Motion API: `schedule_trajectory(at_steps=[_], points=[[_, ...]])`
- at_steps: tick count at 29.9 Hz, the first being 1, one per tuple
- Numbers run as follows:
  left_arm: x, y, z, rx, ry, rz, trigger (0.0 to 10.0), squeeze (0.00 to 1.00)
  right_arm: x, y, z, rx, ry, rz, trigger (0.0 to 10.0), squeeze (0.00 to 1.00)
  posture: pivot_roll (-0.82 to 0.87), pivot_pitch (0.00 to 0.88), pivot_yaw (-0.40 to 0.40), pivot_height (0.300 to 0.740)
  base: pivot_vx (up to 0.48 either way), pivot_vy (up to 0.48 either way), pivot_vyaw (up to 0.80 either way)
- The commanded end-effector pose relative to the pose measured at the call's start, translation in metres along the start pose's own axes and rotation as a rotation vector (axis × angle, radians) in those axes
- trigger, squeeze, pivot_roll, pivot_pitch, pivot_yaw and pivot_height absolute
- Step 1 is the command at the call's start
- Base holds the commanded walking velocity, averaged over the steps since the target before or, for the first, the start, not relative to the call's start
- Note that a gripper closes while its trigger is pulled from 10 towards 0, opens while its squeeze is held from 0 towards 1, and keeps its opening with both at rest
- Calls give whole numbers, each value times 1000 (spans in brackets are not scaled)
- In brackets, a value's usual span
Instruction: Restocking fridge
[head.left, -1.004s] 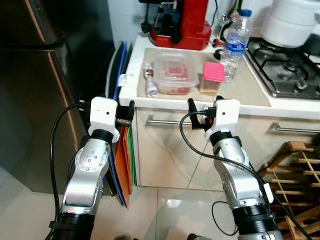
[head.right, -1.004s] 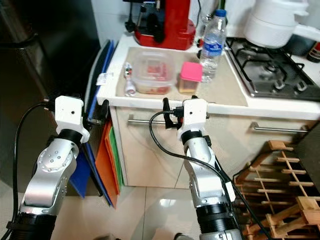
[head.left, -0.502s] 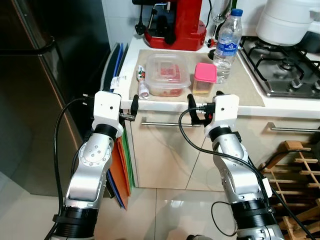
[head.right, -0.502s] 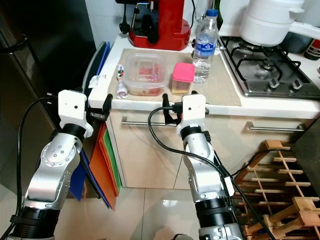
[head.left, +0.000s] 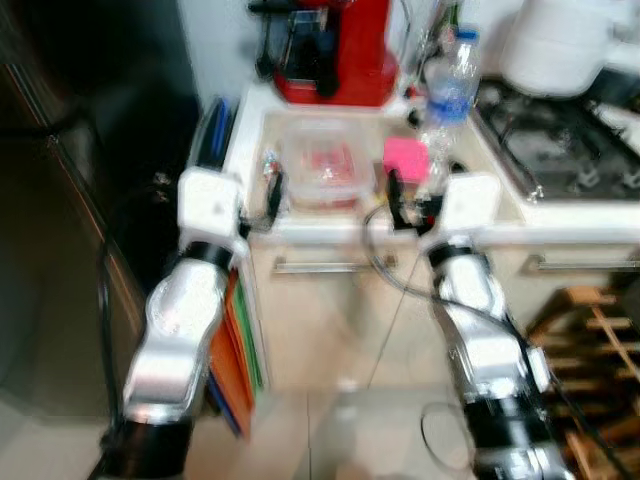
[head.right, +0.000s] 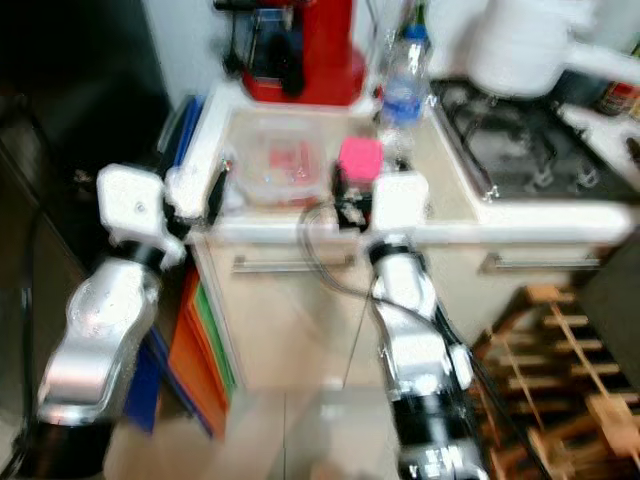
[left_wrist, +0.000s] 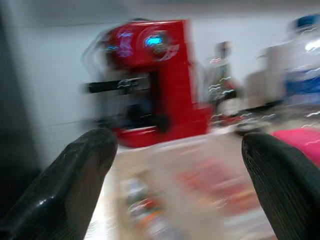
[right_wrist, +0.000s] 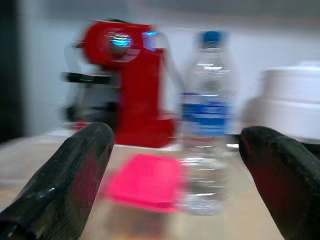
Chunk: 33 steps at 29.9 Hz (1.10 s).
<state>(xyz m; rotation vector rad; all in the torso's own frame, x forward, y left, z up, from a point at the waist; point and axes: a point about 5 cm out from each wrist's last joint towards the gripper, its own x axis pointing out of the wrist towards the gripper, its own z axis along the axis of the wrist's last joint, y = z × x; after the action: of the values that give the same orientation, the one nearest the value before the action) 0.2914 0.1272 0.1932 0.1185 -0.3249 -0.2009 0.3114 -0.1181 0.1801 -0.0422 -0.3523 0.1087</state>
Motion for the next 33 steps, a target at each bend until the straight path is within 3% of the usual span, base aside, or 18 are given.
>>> schedule_trajectory(at_steps=[1, 19, 23, 27, 29, 30, 33], points=[[-1, 2, 3, 21, -19, -7, 10000, 0, 1, 2, 4, 6, -25, -3, 10000, 0, 60, 0, 10, 740, 337, 341, -594], [3, -5, -1, 50, -3, -39, 10000, 0, 1, 4, 10, -10, -72, 0, 10000, 0, 52, 0, 9, 740, 57, 56, -71], [7, -3, -12, 57, 86, -43, 10000, 0, -1, -5, 4, 6, -32, -46, 10000, 0, 53, 0, 9, 740, 0, 0, 0], [16, 8, -11, 44, 116, 2, 10000, 0, -6, -13, 1, 2, -14, -55, 10000, 0, 48, 0, 13, 740, 0, 0, 0], [34, 11, -1, -23, 140, -1, 10000, 0, -17, -22, -4, -7, 16, -52, 10000, 0, 30, 0, 18, 740, 0, 0, 0], [34, 11, -1, -23, 140, -1, 10000, 0, -17, -22, -4, -7, 16, -52, 10000, 0, 30, 0, 18, 740, 0, 0, 0], [58, 8, 14, -49, 191, -55, 10000, 0, -24, -27, -4, -7, 23, -53, 10000, 0, 5, 0, 36, 740, 0, 0, 0]])
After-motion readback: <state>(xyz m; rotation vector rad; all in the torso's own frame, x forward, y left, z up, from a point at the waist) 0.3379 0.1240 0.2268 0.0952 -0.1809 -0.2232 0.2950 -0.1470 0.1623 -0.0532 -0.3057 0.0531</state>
